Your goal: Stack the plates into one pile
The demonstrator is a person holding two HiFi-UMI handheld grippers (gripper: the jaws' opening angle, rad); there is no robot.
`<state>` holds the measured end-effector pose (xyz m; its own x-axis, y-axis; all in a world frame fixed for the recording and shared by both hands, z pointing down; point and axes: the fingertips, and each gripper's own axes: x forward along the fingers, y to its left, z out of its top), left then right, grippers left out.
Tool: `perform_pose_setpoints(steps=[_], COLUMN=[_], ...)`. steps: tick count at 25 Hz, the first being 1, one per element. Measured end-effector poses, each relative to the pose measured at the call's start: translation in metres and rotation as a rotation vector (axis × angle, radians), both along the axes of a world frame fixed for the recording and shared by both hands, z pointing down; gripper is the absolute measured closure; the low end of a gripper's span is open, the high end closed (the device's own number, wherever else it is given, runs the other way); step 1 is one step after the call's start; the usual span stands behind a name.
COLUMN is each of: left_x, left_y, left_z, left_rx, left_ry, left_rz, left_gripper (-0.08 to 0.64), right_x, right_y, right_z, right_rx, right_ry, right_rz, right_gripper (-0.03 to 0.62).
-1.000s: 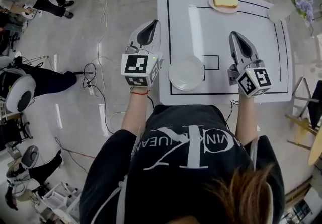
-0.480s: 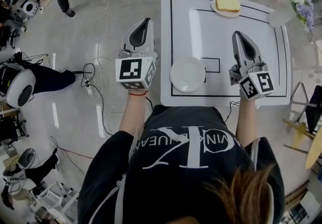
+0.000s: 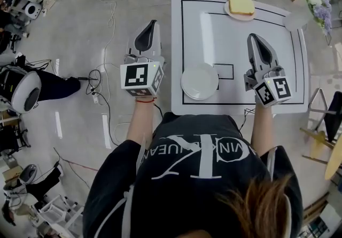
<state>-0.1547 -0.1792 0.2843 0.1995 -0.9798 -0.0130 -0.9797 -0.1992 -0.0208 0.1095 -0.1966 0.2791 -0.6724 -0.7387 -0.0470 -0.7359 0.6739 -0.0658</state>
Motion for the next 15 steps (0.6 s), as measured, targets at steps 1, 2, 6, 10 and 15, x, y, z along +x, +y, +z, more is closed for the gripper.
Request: perform_pose_setpoints(steps=[1,2,6,10,15], left_x=[-0.0003,-0.0008,-0.0040,-0.0070,-0.0055], left_y=[-0.0002,-0.0003,-0.0001,-0.0009,-0.0022], left_z=[0.0006,0.0012,0.0017,0.0002,-0.0005], left_rx=[-0.002,-0.004,-0.007,-0.003,-0.002], left_ry=[0.000,0.001,0.006,0.013,0.011], left_rz=[-0.001,-0.003,-0.013,-0.021,-0.018], left_gripper=[0.551,0.551,0.551,0.551,0.551], right_x=[0.0004,0.0008,0.0017,0.0007,0.0019], right_y=[-0.0003,-0.0006,-0.0015,-0.0021,-0.0026], right_z=[0.0002,0.0003,0.0008,0.0018,0.0018], right_rx=[0.000,-0.001,-0.001,0.002,0.005], right_ry=[0.000,-0.001,-0.001,0.004,0.002], right_rz=[0.001,0.001,0.004,0.006,0.007], right_gripper=[0.592,0.592,0.592,0.592,0.592])
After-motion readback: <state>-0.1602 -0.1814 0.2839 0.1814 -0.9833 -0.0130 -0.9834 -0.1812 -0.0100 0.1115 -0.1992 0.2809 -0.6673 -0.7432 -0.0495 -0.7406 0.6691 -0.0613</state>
